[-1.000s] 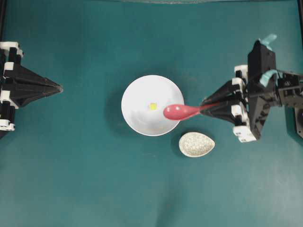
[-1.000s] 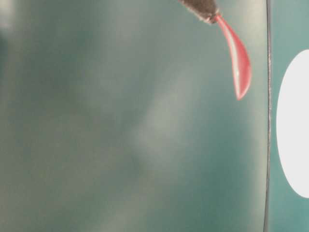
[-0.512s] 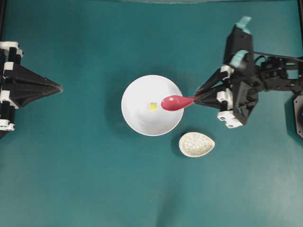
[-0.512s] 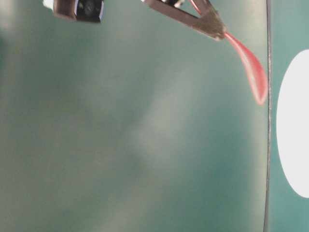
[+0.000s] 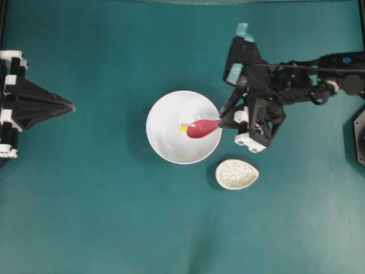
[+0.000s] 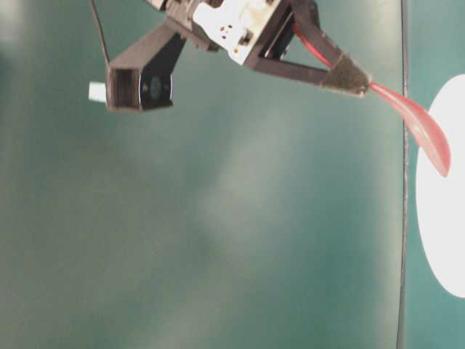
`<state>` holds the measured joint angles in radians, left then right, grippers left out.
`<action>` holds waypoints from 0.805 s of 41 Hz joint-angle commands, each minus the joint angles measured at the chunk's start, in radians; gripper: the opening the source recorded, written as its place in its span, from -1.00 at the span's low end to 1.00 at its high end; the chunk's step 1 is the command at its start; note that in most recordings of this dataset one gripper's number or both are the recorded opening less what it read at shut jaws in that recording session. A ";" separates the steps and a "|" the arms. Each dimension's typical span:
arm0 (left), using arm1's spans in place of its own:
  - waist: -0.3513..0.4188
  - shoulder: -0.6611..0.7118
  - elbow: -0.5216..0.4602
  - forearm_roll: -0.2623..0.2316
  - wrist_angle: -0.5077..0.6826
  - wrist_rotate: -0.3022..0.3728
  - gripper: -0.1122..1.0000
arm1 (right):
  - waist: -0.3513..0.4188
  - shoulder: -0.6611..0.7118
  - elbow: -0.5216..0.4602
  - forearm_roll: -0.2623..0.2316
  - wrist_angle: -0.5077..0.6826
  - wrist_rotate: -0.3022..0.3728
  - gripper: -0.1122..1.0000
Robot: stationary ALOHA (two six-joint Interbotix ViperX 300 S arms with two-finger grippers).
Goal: Scoop the yellow hexagonal prism block from the bowl with a spoon using the right arm.
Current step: 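Move the spoon over the white bowl and lower it beside the yellow block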
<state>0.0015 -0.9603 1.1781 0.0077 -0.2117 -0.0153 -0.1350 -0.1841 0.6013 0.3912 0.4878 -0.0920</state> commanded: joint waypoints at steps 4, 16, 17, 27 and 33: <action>0.000 0.008 -0.026 0.002 -0.012 0.000 -0.81 | -0.003 0.028 -0.080 -0.025 0.063 0.014 -0.39; 0.000 0.008 -0.026 0.003 -0.012 -0.002 -0.81 | -0.003 0.081 -0.146 -0.121 0.166 0.101 -0.39; -0.002 0.008 -0.026 0.003 -0.012 -0.002 -0.82 | -0.003 0.084 -0.150 -0.132 0.173 0.112 -0.39; 0.000 0.009 -0.026 0.003 -0.012 0.000 -0.81 | -0.003 0.094 -0.161 -0.175 0.190 0.144 -0.39; 0.000 0.009 -0.026 0.003 -0.012 0.000 -0.81 | -0.002 0.094 -0.158 -0.175 0.190 0.146 -0.39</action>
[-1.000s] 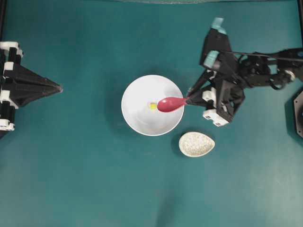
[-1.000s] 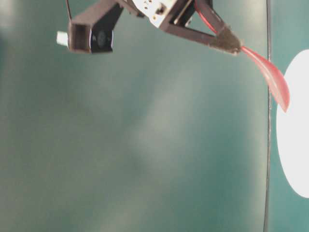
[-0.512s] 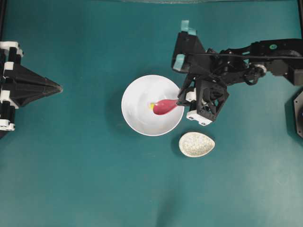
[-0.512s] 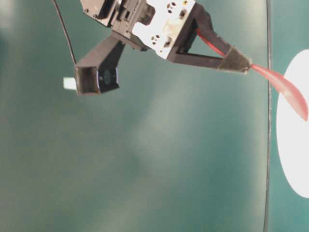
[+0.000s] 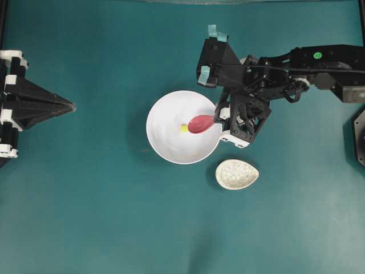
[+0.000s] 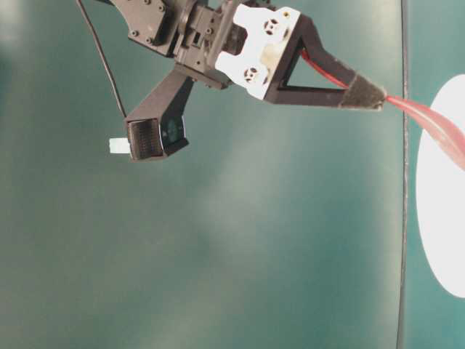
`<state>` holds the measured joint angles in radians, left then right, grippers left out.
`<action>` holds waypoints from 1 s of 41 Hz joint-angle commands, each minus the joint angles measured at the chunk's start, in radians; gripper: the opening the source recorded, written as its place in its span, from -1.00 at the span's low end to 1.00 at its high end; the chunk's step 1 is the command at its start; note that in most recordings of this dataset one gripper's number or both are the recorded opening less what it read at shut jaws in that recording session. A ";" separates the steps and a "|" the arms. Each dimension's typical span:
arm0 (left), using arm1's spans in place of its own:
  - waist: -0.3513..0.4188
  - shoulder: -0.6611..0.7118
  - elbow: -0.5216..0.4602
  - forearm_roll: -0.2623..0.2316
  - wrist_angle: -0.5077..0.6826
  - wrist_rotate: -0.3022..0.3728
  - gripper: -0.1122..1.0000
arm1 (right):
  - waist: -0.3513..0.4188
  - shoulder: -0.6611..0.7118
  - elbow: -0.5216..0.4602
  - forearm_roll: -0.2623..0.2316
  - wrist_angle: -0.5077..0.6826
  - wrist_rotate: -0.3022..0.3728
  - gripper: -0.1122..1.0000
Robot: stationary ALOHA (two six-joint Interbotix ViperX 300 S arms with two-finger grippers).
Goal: Scoop the yellow hexagonal prism block from the bowl with a spoon using the right arm.
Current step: 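Move the spoon over the white bowl and lower it beside the yellow block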
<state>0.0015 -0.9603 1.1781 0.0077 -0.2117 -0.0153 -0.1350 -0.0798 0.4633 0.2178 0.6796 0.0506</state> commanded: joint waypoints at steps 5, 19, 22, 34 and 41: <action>0.000 0.009 -0.025 0.002 -0.012 -0.002 -0.81 | -0.002 -0.005 -0.017 0.000 0.003 0.005 -0.39; -0.002 0.008 -0.025 0.002 -0.012 -0.002 -0.81 | 0.005 0.038 -0.017 0.000 0.012 0.008 -0.39; 0.000 0.009 -0.026 0.003 -0.012 -0.002 -0.81 | 0.005 0.044 -0.018 0.000 0.009 0.006 -0.39; -0.002 0.009 -0.025 0.002 -0.012 0.000 -0.81 | 0.005 0.054 -0.017 0.000 -0.002 0.005 -0.39; 0.000 0.008 -0.025 0.003 -0.012 0.000 -0.81 | 0.009 0.066 -0.017 0.000 -0.012 0.005 -0.39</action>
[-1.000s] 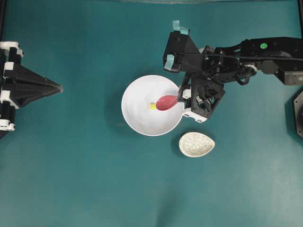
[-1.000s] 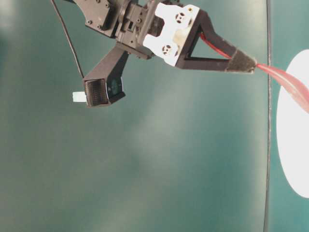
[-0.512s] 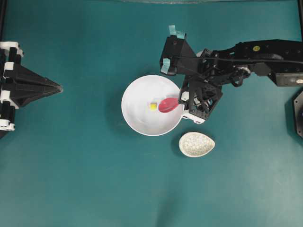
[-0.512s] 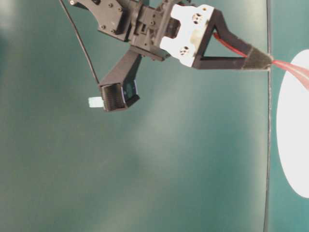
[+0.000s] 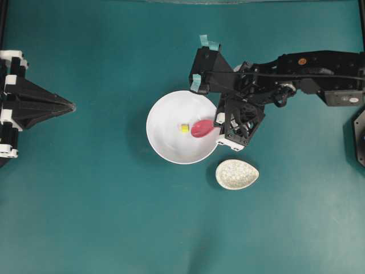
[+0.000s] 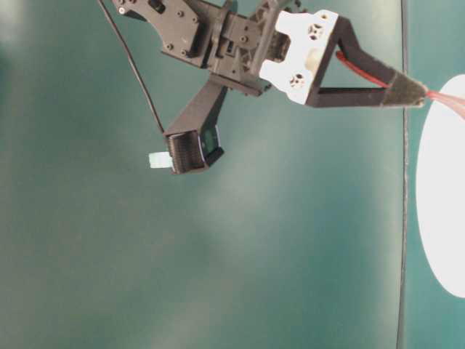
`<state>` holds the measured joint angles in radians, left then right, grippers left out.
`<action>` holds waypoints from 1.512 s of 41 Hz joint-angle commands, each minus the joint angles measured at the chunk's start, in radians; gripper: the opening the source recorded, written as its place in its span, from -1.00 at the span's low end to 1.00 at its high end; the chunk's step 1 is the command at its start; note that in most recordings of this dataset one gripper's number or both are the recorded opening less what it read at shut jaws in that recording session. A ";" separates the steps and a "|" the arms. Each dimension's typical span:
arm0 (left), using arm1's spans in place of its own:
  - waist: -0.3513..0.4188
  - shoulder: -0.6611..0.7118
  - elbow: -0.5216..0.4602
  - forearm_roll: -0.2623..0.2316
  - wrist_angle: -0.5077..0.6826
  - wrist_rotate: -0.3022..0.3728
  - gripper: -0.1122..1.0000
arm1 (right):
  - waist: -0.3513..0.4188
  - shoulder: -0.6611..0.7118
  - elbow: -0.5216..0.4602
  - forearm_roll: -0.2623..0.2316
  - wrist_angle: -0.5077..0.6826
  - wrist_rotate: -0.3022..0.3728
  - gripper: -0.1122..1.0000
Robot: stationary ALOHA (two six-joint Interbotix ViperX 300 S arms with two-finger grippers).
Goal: Scoop the yellow hexagonal prism block from the bowl with a spoon using the right arm.
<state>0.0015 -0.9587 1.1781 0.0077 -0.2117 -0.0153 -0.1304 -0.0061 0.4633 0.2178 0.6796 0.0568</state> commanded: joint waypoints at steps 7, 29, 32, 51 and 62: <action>0.000 0.006 -0.025 0.003 -0.012 -0.002 -0.81 | 0.006 0.008 -0.017 0.000 -0.034 -0.003 -0.39; 0.000 0.006 -0.025 0.003 -0.012 -0.002 -0.82 | 0.017 0.048 -0.015 -0.002 -0.109 -0.005 -0.39; -0.002 0.006 -0.025 0.002 -0.012 -0.002 -0.81 | 0.018 0.051 -0.015 0.000 -0.118 -0.005 -0.39; 0.000 0.006 -0.025 0.002 -0.012 -0.002 -0.82 | 0.025 0.080 -0.015 0.000 -0.186 -0.005 -0.39; -0.002 0.006 -0.025 0.002 -0.012 -0.002 -0.81 | 0.025 0.095 -0.014 0.000 -0.229 -0.006 -0.39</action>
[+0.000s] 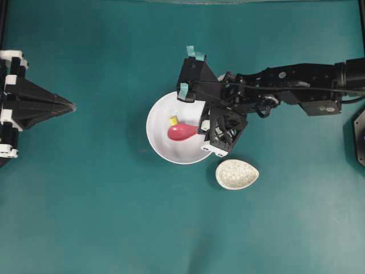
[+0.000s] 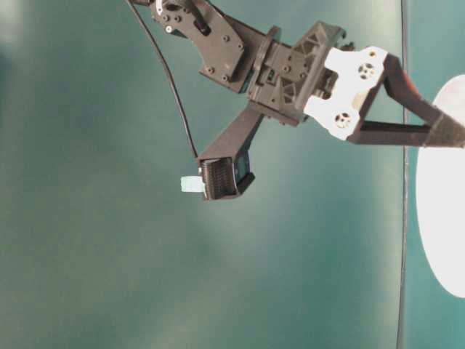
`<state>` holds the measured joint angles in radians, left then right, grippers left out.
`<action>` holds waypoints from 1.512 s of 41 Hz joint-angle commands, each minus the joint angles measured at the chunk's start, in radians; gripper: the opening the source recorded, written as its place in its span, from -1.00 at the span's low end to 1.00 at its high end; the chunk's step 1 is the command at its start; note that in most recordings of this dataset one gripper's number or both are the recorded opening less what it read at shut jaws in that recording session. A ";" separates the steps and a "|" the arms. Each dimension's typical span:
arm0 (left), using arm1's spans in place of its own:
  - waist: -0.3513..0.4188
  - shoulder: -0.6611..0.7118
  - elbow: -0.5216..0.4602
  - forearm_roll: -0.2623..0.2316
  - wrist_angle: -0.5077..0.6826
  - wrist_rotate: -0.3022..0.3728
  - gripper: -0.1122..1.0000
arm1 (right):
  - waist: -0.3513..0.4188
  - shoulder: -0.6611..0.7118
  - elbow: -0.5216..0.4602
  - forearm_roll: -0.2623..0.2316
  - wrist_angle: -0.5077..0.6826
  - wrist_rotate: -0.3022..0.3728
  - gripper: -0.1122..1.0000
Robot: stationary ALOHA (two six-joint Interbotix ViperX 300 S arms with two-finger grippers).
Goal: Scoop the yellow hexagonal prism block from the bowl with a spoon using the right arm.
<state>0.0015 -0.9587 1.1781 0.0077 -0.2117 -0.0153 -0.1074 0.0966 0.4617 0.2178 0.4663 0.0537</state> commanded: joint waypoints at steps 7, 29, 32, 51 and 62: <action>0.000 0.006 -0.025 0.002 -0.011 -0.003 -0.82 | 0.002 0.002 -0.008 0.000 -0.043 -0.003 -0.39; 0.000 0.008 -0.026 0.002 -0.012 -0.003 -0.81 | 0.002 -0.049 -0.014 -0.002 -0.097 -0.003 -0.39; -0.002 0.006 -0.026 0.003 -0.012 -0.003 -0.81 | 0.002 -0.081 -0.014 -0.002 -0.094 -0.005 -0.39; -0.002 0.006 -0.026 0.002 -0.012 -0.003 -0.81 | -0.006 -0.238 -0.009 -0.002 0.017 0.003 -0.39; -0.002 0.006 -0.026 0.003 -0.012 -0.003 -0.81 | -0.009 -0.256 -0.006 -0.002 0.097 0.017 -0.39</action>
<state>0.0000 -0.9603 1.1781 0.0077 -0.2132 -0.0169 -0.1150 -0.1365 0.4709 0.2163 0.5430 0.0614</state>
